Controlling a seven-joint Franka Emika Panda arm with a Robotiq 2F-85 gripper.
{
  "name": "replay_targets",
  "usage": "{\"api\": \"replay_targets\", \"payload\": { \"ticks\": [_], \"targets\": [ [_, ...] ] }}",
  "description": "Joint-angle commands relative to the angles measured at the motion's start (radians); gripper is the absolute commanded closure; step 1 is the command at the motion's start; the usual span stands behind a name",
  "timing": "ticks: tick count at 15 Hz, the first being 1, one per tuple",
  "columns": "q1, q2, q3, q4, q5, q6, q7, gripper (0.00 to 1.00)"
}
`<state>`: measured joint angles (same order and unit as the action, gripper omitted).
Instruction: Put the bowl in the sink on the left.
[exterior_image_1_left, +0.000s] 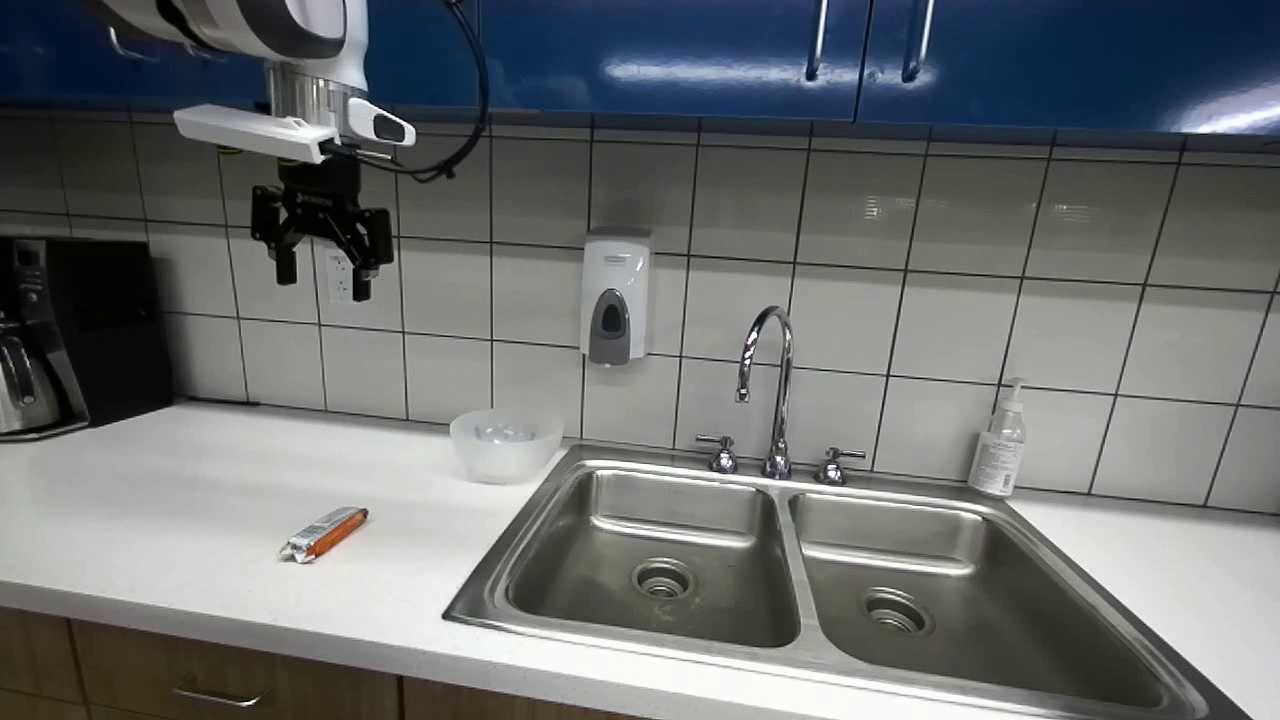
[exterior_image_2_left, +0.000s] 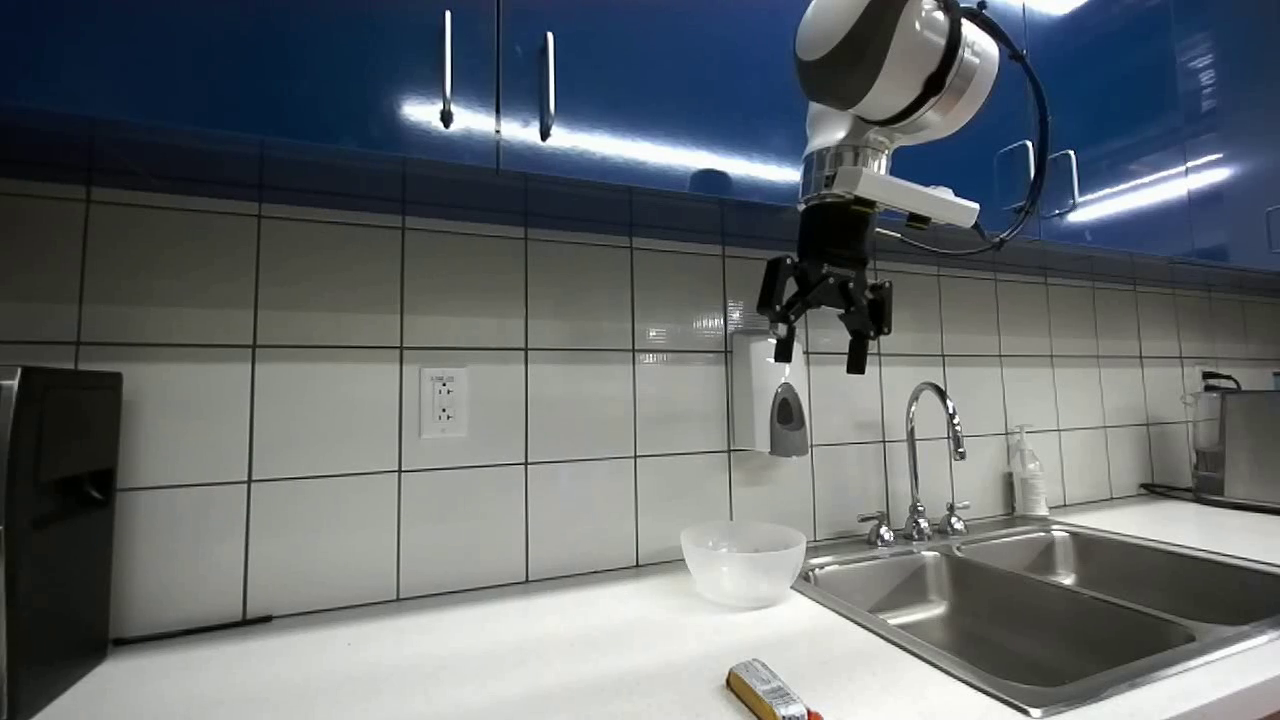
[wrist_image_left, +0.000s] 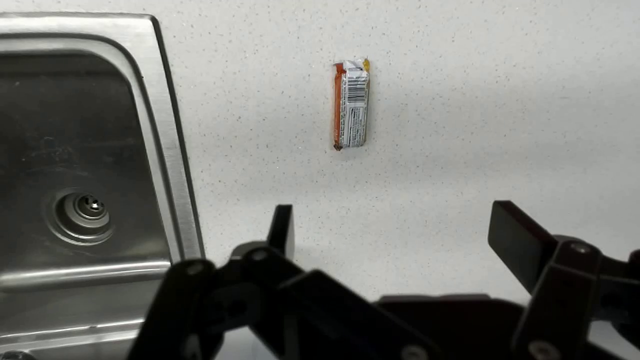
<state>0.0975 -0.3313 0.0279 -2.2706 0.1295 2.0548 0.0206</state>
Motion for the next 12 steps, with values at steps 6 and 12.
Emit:
{"api": "replay_targets", "payload": {
  "ticks": [6, 12],
  "targets": [
    [-0.015, -0.044, 0.021, -0.099, -0.019, 0.033, 0.016, 0.00],
    [-0.023, -0.057, 0.020, -0.224, -0.042, 0.062, 0.024, 0.00]
  ]
}}
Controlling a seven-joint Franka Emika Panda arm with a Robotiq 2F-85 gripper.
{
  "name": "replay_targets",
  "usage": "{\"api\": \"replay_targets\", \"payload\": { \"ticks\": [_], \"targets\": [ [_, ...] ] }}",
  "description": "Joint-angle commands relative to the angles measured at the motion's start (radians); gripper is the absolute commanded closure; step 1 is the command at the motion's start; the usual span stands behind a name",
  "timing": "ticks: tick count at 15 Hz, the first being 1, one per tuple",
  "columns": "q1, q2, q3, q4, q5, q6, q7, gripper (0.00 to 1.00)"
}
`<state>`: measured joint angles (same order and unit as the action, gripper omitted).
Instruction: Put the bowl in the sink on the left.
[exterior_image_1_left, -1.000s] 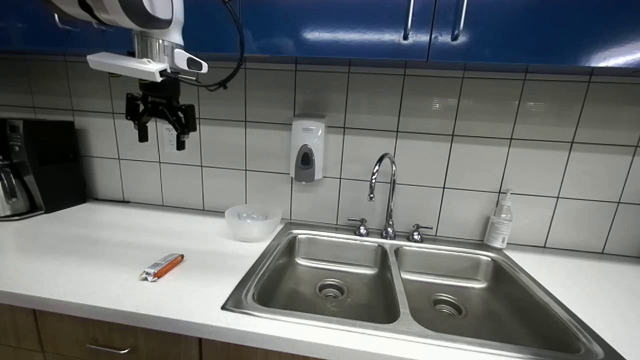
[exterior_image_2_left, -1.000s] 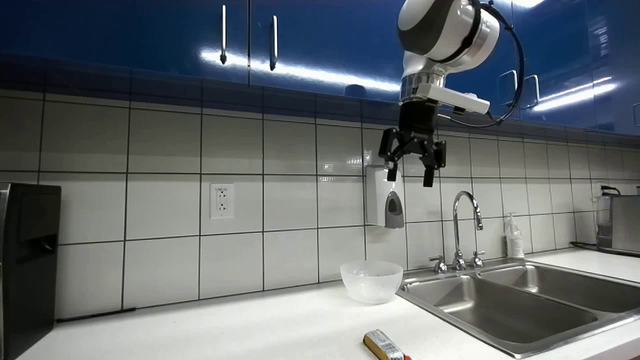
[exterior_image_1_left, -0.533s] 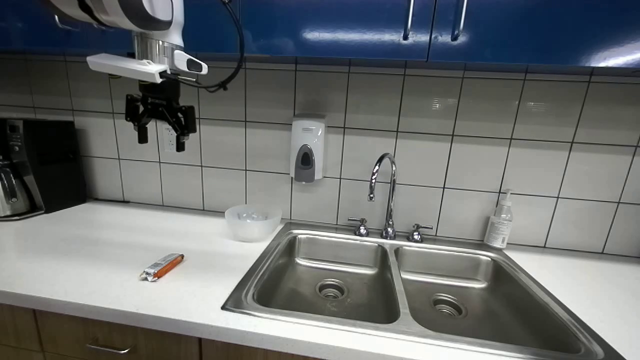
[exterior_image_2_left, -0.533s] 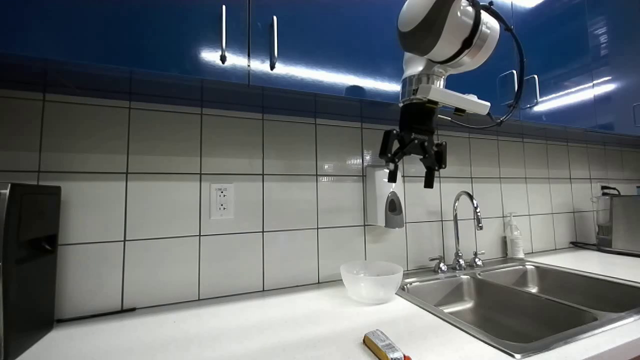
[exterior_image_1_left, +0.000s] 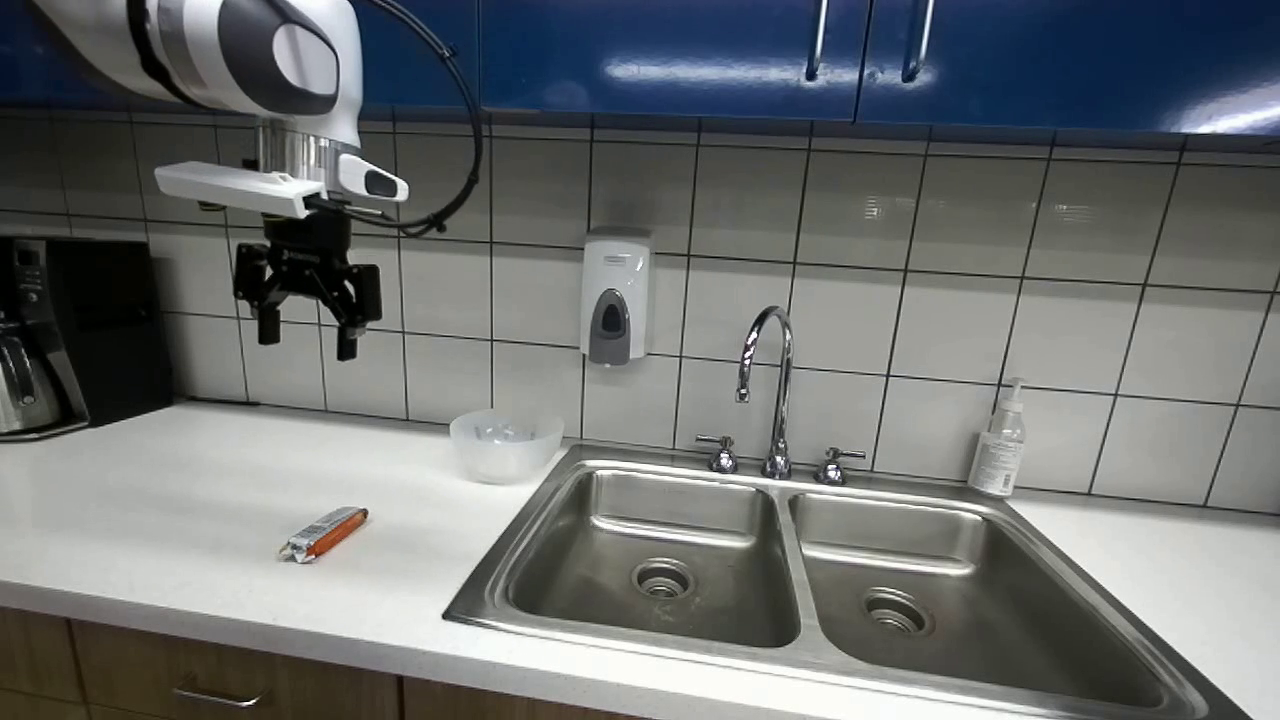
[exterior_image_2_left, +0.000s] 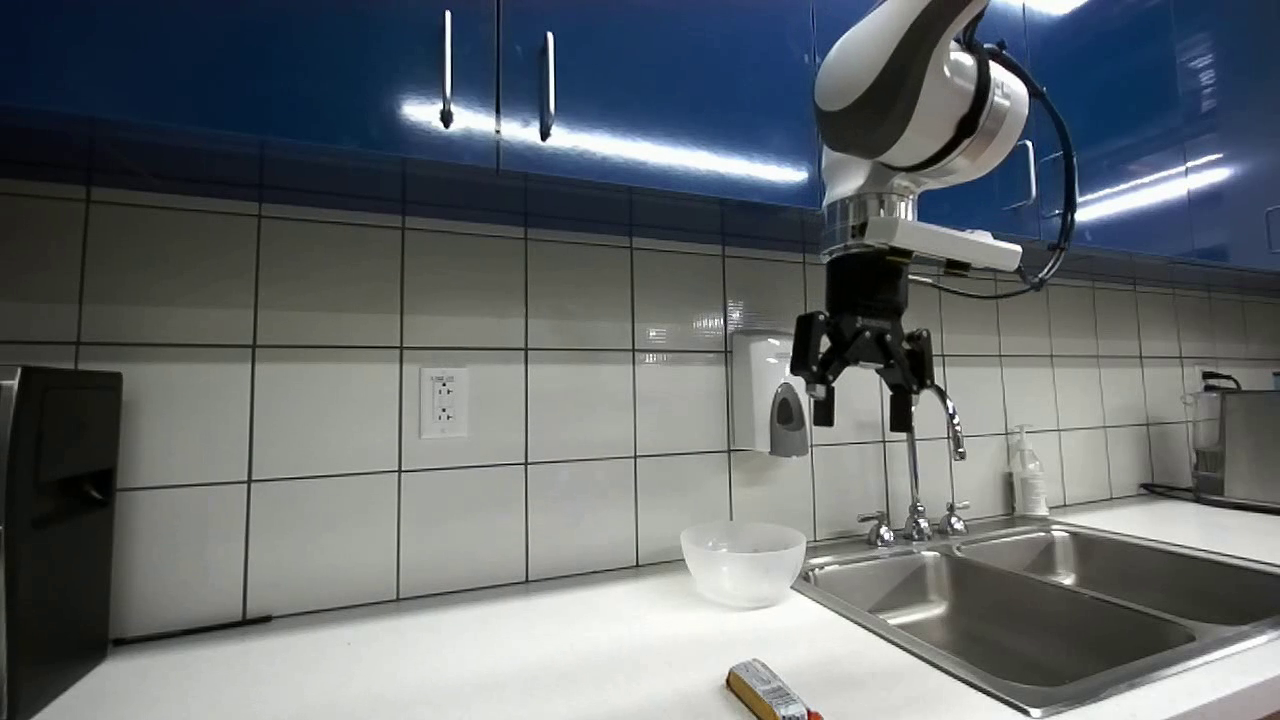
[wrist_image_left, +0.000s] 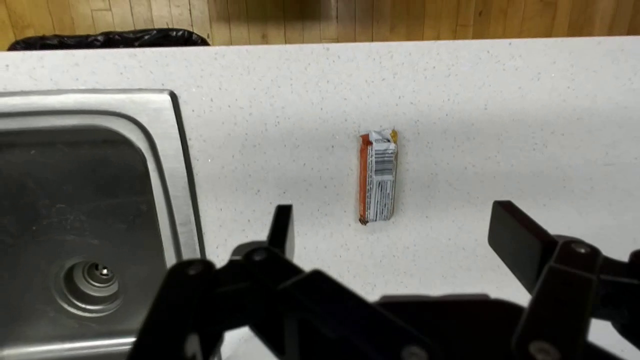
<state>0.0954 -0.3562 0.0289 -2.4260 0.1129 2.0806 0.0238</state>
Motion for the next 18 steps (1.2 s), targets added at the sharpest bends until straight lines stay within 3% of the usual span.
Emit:
{"api": "replay_targets", "payload": {
  "ticks": [1, 11, 14, 18],
  "targets": [
    [-0.021, -0.024, 0.020, -0.081, -0.026, 0.049, 0.025, 0.00],
    [-0.038, 0.209, 0.020, -0.049, -0.098, 0.281, 0.060, 0.00],
    [-0.048, 0.327, 0.012, 0.021, -0.141, 0.329, 0.097, 0.00],
    [-0.052, 0.478, -0.007, 0.178, -0.157, 0.306, 0.121, 0.00]
  ]
}}
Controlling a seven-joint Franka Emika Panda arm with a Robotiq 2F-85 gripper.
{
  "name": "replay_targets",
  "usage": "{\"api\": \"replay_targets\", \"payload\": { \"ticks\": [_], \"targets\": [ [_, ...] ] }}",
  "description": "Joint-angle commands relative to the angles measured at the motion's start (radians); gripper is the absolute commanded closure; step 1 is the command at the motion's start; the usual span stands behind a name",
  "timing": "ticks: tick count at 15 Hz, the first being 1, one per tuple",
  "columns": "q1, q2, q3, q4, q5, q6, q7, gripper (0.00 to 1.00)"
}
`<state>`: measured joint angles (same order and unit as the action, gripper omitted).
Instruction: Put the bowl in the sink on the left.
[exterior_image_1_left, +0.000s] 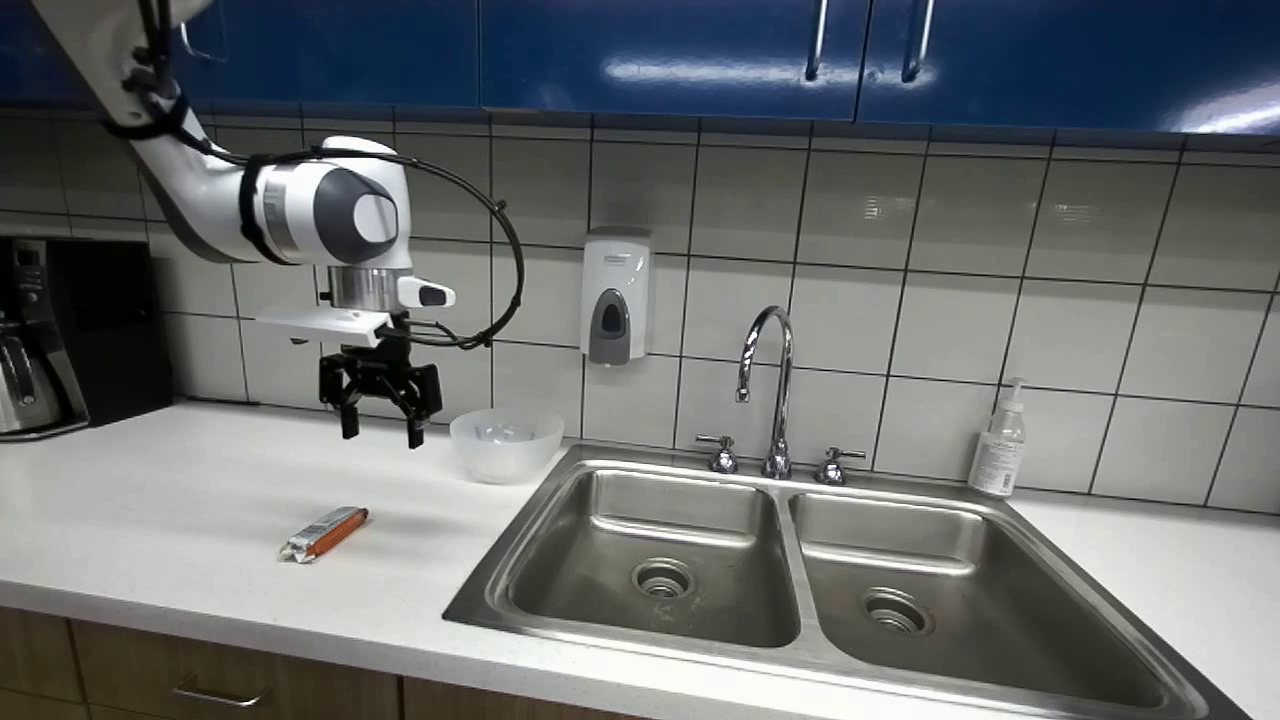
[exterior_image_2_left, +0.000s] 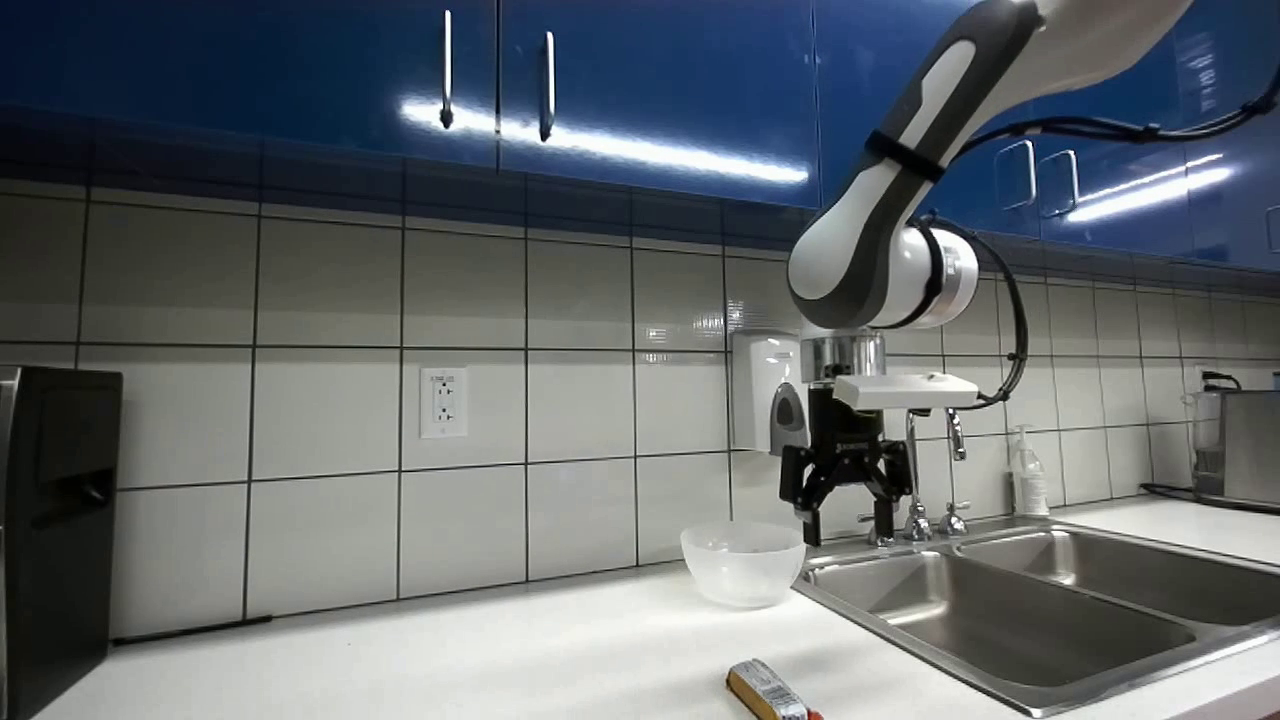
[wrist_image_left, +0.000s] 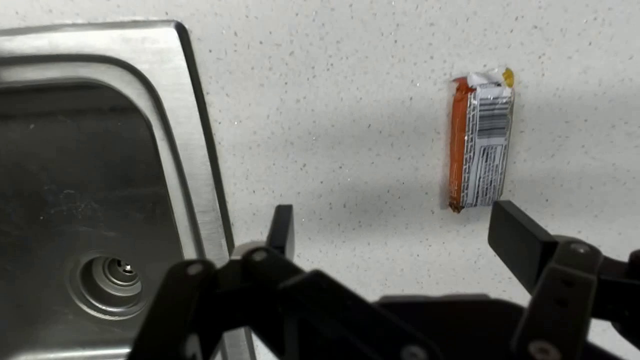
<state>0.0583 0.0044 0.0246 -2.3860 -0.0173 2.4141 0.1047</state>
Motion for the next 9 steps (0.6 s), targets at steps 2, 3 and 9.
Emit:
{"api": "replay_targets", "payload": {
  "ticks": [2, 3, 9],
  "targets": [
    [-0.014, 0.191, -0.014, 0.228, -0.026, -0.040, 0.047, 0.00],
    [-0.013, 0.229, -0.020, 0.278, -0.021, -0.050, 0.044, 0.00],
    [-0.016, 0.423, -0.063, 0.573, -0.010, -0.134, 0.060, 0.00]
  ]
}}
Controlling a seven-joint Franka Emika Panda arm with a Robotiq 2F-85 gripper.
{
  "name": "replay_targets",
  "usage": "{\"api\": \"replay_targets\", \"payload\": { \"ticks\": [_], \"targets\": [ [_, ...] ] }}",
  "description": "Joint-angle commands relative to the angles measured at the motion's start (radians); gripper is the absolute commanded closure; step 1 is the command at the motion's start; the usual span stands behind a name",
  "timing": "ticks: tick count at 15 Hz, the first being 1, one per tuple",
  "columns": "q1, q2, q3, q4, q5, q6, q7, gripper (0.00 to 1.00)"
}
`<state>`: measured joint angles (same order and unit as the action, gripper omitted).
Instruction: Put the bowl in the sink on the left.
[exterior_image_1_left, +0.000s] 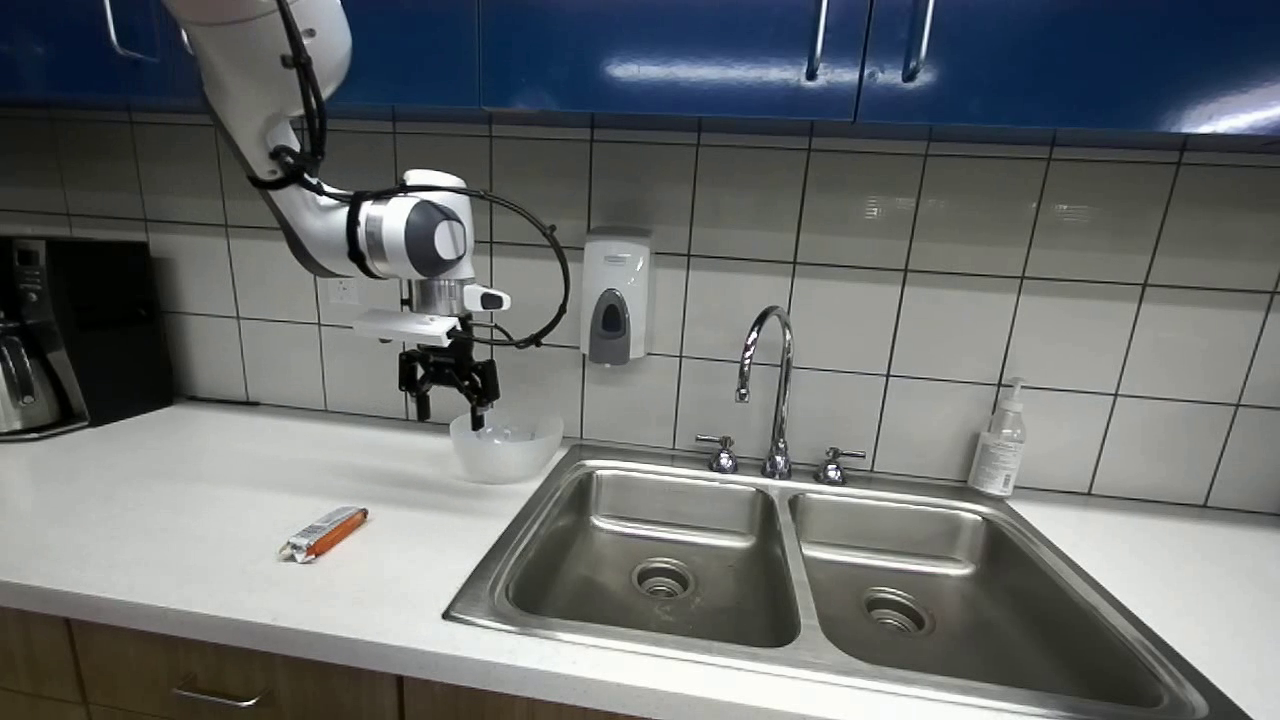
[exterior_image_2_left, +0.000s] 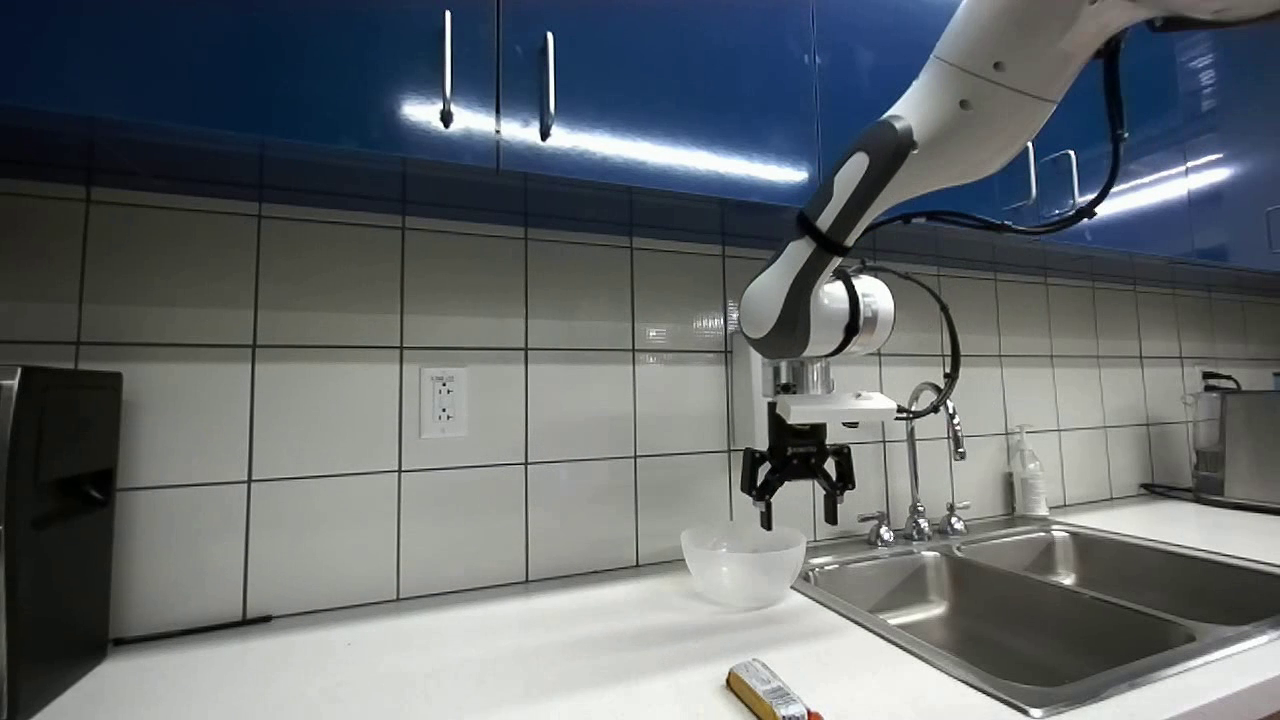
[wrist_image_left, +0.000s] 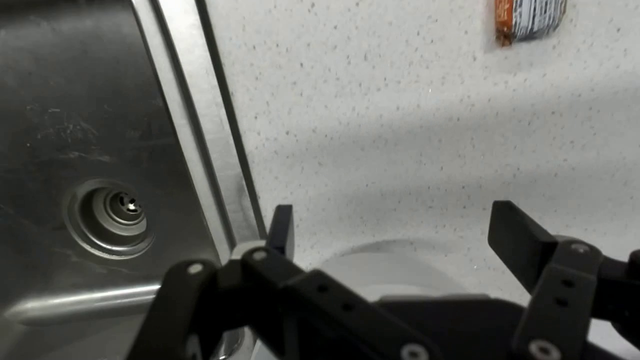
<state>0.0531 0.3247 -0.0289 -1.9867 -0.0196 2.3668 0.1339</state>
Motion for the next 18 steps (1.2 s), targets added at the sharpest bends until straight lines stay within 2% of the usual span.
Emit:
{"api": "replay_targets", "payload": {
  "ticks": [1, 7, 13, 18],
  "targets": [
    [-0.011, 0.132, -0.016, 0.220, -0.008, -0.103, 0.036, 0.00],
    [-0.021, 0.299, -0.046, 0.468, -0.001, -0.194, 0.059, 0.00],
    [-0.040, 0.425, -0.061, 0.631, 0.004, -0.252, 0.083, 0.00],
    [-0.062, 0.484, -0.074, 0.716, 0.004, -0.289, 0.089, 0.00]
  ]
}}
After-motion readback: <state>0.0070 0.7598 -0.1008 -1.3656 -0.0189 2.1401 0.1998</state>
